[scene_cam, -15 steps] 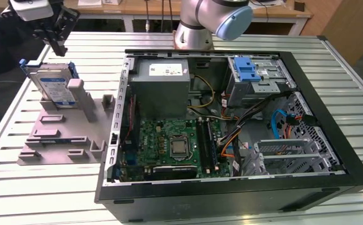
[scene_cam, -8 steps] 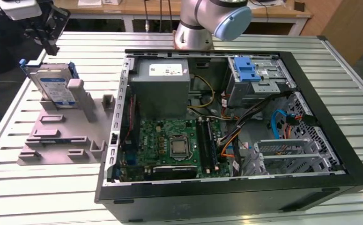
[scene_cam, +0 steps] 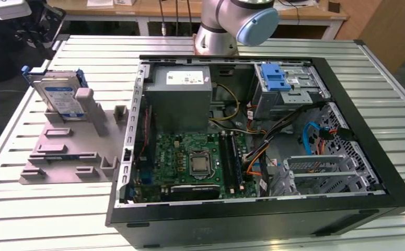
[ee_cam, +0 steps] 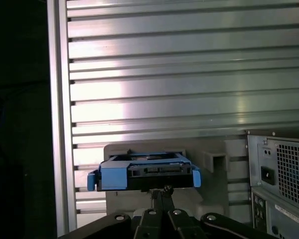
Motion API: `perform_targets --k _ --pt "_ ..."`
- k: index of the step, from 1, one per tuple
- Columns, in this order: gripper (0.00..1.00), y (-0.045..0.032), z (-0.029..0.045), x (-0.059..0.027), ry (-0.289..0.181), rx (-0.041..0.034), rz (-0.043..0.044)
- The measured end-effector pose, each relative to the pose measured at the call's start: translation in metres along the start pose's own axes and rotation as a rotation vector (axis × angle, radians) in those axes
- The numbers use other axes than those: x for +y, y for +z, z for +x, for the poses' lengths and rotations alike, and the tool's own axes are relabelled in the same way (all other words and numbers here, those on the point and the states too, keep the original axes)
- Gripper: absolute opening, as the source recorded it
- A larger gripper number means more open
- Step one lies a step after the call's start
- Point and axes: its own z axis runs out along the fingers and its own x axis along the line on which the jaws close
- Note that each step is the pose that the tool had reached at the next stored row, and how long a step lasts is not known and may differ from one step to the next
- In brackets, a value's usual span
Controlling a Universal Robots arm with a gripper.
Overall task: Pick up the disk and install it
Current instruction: 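Reach for the disk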
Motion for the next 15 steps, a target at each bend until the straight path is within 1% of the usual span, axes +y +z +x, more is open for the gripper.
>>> perform_targets --k 5,9,11,15 --pt "0.11 0.0027 0.0156 0.0029 0.000 0.0004 0.0001" --pt "0.11 0.0044 0.0279 0.0031 0.000 0.0003 0.0000" --pt "0.11 0.0046 0.0311 0.0029 0.000 0.0004 0.0000" --pt "0.11 0.0046 0.0314 0.0029 0.000 0.0004 0.0000"
